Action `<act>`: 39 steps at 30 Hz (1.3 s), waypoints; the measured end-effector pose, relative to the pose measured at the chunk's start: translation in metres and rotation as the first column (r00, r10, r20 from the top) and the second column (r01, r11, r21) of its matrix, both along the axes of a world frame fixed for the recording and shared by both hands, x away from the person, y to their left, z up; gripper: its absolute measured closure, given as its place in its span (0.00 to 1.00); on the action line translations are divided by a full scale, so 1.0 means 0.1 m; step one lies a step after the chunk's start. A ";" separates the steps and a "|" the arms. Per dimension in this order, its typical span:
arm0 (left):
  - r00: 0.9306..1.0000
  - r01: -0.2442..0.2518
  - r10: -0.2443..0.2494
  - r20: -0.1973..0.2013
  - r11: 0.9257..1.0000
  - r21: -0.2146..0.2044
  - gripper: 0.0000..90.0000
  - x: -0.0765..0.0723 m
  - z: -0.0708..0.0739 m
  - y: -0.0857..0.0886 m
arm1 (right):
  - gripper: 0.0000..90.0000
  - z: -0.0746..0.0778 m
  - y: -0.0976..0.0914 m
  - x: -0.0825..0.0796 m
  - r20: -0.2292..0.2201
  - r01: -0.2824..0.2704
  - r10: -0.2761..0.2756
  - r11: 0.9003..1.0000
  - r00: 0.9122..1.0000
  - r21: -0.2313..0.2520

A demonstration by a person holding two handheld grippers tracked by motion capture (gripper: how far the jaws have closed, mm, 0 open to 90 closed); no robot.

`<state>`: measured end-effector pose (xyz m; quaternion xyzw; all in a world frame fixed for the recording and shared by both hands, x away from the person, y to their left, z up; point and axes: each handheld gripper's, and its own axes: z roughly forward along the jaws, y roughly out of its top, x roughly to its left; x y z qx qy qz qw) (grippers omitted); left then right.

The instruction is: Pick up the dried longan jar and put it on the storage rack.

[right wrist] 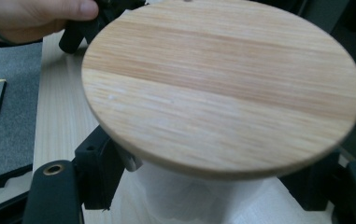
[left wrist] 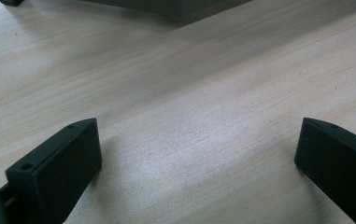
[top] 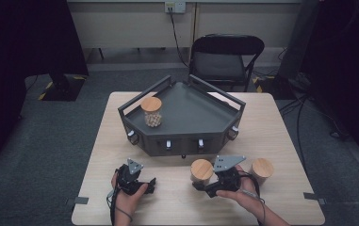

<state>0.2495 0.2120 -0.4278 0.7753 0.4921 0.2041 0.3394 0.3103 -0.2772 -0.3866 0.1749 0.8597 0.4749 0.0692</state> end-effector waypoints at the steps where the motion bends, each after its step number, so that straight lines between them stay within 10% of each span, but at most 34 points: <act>1: 1.000 0.000 0.000 0.000 1.000 0.000 0.00 0.00 0.00 0.00 | 0.28 0.01 0.00 0.00 0.005 0.001 -0.001 1.000 1.000 0.003; 39: 1.000 0.000 0.000 0.000 1.000 0.000 0.00 0.00 0.00 0.00 | 0.28 0.63 0.11 0.28 0.032 0.066 -0.066 0.998 0.997 0.000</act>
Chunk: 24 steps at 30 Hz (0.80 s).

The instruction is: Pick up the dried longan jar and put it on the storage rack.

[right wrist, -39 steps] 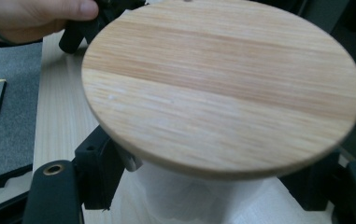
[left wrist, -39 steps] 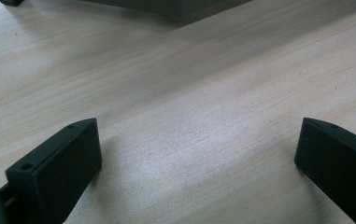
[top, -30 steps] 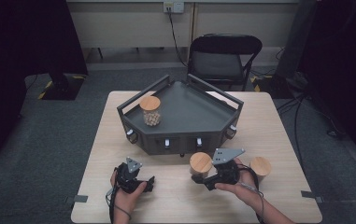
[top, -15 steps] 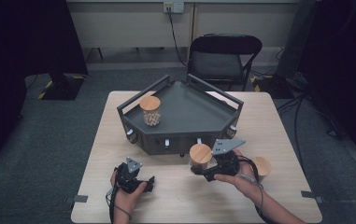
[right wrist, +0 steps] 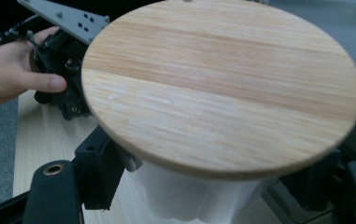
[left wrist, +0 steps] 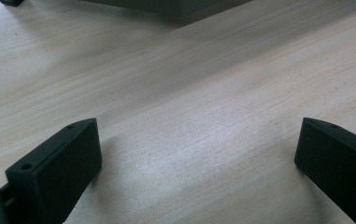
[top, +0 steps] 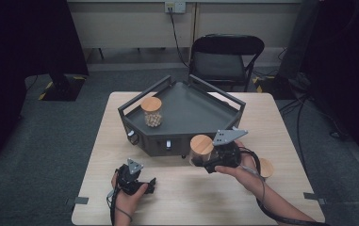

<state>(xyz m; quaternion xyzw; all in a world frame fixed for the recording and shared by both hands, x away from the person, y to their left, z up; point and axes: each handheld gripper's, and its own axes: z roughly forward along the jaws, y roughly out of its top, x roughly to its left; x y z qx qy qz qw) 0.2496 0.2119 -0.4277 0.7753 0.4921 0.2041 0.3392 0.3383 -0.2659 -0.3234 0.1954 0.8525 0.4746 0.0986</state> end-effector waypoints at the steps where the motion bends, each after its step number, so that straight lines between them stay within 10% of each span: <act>1: 1.000 0.000 0.000 0.000 1.000 0.000 0.00 0.00 0.00 0.00 | 0.28 0.02 0.01 0.00 0.003 0.002 -0.002 1.000 1.000 0.000; 24: 1.000 0.000 0.000 0.000 1.000 0.000 0.00 0.00 0.00 0.00 | 0.28 0.26 0.14 0.21 0.010 0.045 -0.045 0.999 0.999 -0.007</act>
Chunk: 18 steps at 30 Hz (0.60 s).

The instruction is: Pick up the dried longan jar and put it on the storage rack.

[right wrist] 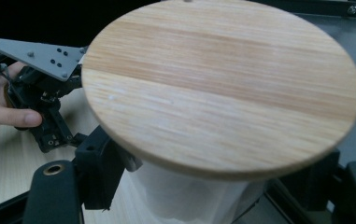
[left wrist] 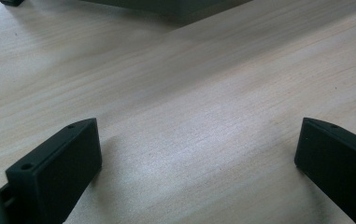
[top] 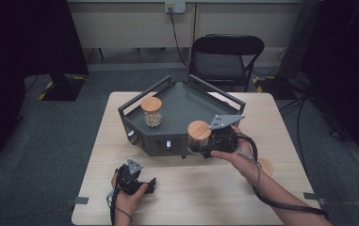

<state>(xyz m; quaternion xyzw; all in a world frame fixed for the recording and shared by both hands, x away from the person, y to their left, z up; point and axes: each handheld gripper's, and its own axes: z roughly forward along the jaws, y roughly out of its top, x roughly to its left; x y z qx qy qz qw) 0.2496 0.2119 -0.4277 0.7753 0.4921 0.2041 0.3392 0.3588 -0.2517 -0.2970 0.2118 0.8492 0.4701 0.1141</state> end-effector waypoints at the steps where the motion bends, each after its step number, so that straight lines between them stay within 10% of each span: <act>1: 1.000 0.000 0.000 0.000 1.000 0.000 0.00 0.00 0.00 0.00 | 0.28 0.02 0.02 0.01 0.003 -0.001 0.001 1.000 1.000 -0.006; 18: 1.000 0.001 -0.001 0.000 1.000 0.000 0.00 0.00 0.00 0.00 | 0.28 0.22 0.14 0.14 0.000 0.016 -0.016 1.000 1.000 0.009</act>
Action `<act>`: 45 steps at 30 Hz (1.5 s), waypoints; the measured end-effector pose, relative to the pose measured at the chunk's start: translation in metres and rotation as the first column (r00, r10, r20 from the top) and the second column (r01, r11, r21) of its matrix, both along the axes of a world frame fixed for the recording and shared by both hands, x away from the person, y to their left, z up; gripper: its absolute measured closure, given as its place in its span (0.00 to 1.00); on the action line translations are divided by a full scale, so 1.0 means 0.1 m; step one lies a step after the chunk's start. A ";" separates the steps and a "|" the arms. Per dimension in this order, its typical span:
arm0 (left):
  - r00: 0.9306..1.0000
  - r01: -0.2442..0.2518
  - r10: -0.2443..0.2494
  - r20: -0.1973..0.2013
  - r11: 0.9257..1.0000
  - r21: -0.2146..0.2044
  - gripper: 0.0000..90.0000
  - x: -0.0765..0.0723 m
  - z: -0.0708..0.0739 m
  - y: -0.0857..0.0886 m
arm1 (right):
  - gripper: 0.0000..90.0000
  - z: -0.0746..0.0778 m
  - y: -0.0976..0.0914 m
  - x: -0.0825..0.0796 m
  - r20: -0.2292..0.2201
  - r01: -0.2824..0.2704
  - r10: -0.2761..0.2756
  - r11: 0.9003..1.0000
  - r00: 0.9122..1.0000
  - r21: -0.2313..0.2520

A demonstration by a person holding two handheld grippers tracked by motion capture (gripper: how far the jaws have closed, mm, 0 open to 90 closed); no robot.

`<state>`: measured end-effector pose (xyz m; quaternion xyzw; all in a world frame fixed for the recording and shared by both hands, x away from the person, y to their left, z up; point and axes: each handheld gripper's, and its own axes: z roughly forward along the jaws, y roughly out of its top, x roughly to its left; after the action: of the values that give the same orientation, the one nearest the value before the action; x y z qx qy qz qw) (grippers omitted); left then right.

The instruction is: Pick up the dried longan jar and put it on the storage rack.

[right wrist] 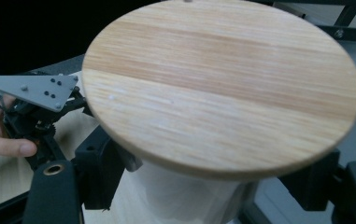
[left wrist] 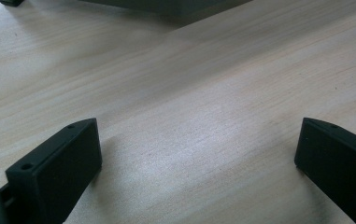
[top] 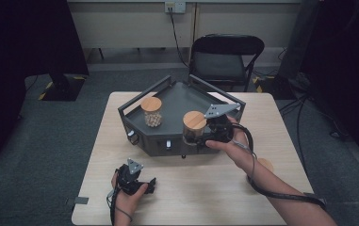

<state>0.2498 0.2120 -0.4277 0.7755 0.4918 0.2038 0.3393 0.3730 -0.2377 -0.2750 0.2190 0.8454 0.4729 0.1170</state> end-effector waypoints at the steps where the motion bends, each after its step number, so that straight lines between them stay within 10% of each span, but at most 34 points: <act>1: 1.000 0.000 0.000 0.000 1.000 0.000 0.00 0.00 0.00 0.00 | 0.28 0.02 0.01 0.01 0.000 0.000 0.000 1.000 1.000 0.000; 45: 1.000 0.005 -0.005 0.001 1.000 0.001 0.00 0.01 0.00 0.00 | 0.28 0.10 0.43 0.40 0.005 0.109 -0.109 0.992 0.994 -0.071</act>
<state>0.2507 0.2124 -0.4278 0.7767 0.4897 0.2036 0.3398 0.4134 -0.1946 -0.2652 0.2603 0.8485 0.4355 0.1506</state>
